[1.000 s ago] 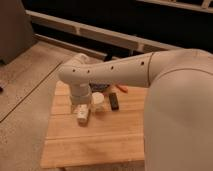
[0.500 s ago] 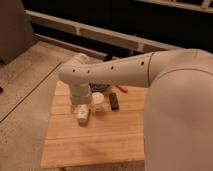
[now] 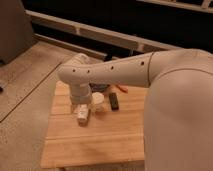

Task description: Move the arm in a circular motion

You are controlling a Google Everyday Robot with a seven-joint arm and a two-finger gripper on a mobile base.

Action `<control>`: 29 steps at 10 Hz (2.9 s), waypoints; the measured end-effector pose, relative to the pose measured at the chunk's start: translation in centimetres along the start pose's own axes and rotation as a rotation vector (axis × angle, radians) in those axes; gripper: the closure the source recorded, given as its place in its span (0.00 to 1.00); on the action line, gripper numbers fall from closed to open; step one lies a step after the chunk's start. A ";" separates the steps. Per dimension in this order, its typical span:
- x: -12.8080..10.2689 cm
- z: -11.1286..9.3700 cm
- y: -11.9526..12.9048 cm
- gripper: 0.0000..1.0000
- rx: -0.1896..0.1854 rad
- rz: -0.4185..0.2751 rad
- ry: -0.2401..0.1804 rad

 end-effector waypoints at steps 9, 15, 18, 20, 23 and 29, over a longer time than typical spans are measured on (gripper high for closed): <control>-11.3 -5.9 -8.0 0.35 0.057 0.087 -0.198; -12.9 -6.5 -8.3 0.35 0.048 0.081 -0.221; -15.9 -7.2 -1.8 0.35 0.021 -0.113 -0.260; -16.1 -7.4 2.0 0.35 -0.004 -0.219 -0.272; -13.0 -8.2 7.5 0.35 -0.099 -0.325 -0.282; -3.2 -7.9 7.1 0.35 -0.136 -0.330 -0.284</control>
